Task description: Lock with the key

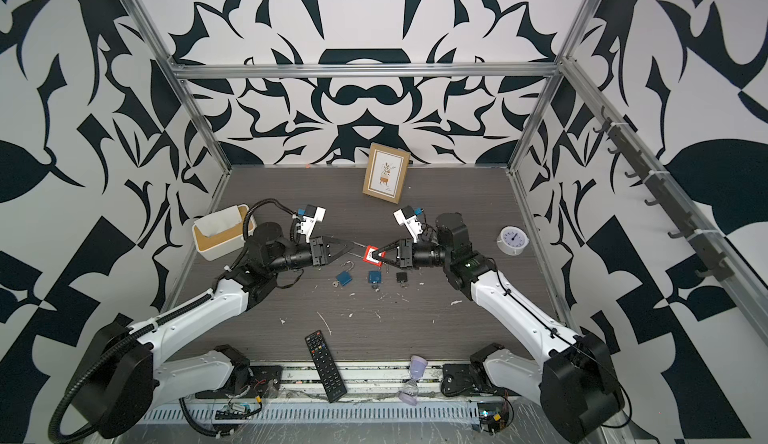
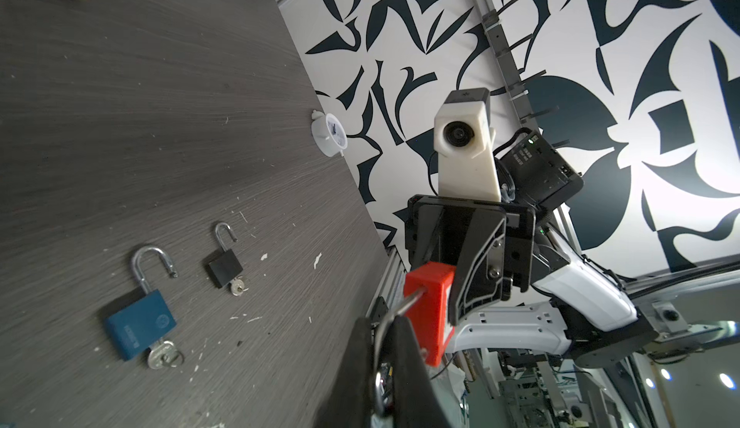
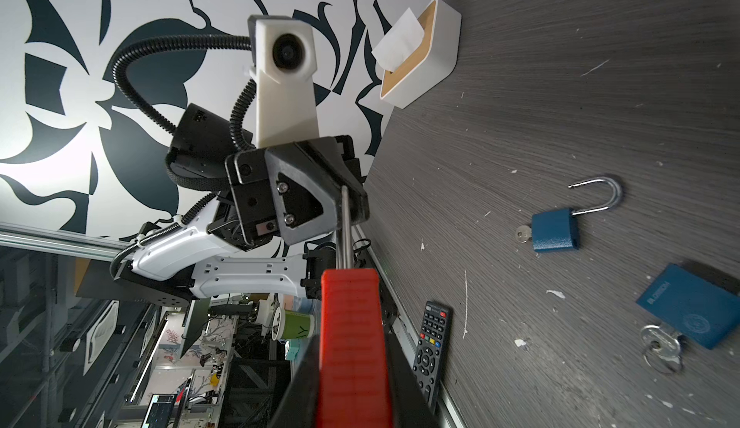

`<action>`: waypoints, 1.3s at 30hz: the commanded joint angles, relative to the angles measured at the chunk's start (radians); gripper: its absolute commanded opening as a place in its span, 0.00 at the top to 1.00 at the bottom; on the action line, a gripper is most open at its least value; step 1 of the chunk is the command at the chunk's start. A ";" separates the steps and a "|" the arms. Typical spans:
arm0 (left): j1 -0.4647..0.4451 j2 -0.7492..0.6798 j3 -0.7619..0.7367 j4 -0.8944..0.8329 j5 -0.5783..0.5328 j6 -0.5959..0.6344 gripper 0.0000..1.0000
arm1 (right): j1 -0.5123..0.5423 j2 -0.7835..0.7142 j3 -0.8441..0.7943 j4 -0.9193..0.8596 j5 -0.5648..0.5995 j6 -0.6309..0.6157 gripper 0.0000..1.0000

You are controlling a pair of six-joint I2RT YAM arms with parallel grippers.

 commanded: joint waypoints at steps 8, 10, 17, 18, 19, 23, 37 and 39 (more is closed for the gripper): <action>-0.007 -0.026 -0.012 0.031 0.011 0.020 1.00 | 0.009 0.020 -0.047 0.375 -0.063 0.148 1.00; -0.008 -0.027 -0.015 0.037 0.017 0.021 1.00 | 0.009 0.029 -0.047 0.402 -0.065 0.156 1.00; -0.017 -0.022 -0.016 0.057 0.029 0.022 1.00 | 0.017 0.078 -0.043 0.554 -0.068 0.242 1.00; -0.018 -0.022 -0.015 0.060 0.031 0.024 1.00 | 0.019 0.084 -0.040 0.559 -0.070 0.246 1.00; -0.022 -0.018 -0.016 0.066 0.034 0.023 1.00 | 0.022 0.089 -0.037 0.564 -0.067 0.247 1.00; -0.032 0.001 -0.018 0.104 0.052 0.007 1.00 | 0.026 0.097 -0.025 0.577 -0.043 0.240 1.00; -0.005 -0.030 -0.043 0.080 0.021 0.002 0.54 | 0.019 0.056 0.014 0.271 0.029 0.085 1.00; 0.016 -0.045 -0.048 0.068 0.024 0.002 0.43 | 0.010 0.037 0.001 0.252 0.024 0.088 1.00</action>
